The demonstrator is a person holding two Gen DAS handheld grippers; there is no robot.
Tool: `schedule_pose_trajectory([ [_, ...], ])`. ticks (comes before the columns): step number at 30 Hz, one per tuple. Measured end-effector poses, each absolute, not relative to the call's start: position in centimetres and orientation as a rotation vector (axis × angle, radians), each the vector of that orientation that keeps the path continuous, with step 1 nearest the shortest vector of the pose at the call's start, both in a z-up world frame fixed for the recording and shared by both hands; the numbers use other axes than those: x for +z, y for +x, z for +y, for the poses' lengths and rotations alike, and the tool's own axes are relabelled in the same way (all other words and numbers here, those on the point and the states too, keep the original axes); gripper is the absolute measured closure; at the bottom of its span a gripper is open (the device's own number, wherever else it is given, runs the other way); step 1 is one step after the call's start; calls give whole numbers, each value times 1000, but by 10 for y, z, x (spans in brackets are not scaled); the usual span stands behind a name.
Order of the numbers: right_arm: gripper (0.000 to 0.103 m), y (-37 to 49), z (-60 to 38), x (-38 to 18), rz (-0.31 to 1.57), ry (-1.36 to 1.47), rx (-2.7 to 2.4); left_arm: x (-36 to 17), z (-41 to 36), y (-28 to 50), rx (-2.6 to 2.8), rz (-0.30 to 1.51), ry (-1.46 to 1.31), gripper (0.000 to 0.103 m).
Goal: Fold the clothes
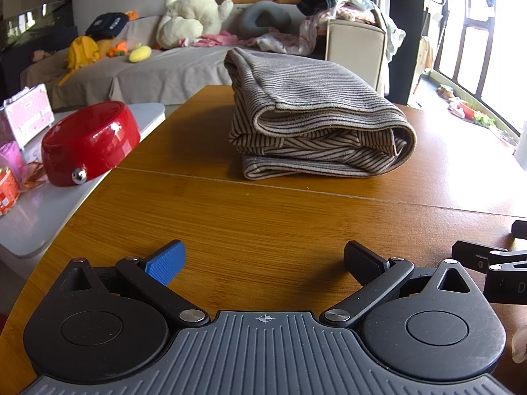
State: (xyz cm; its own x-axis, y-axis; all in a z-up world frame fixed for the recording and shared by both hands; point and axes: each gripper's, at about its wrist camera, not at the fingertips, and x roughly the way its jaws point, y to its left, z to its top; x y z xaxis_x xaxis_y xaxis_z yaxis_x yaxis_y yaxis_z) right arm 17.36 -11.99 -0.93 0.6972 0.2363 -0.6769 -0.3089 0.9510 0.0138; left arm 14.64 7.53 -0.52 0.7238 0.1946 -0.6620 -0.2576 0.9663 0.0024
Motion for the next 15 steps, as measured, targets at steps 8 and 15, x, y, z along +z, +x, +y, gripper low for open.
schedule_pose_trajectory([
  [8, 0, 174, -121, -10, 739, -104, 305, -5, 75, 146, 250, 719, -92, 0],
  [15, 0, 174, -121, -9, 739, -104, 306, -6, 75, 146, 250, 719, -92, 0],
])
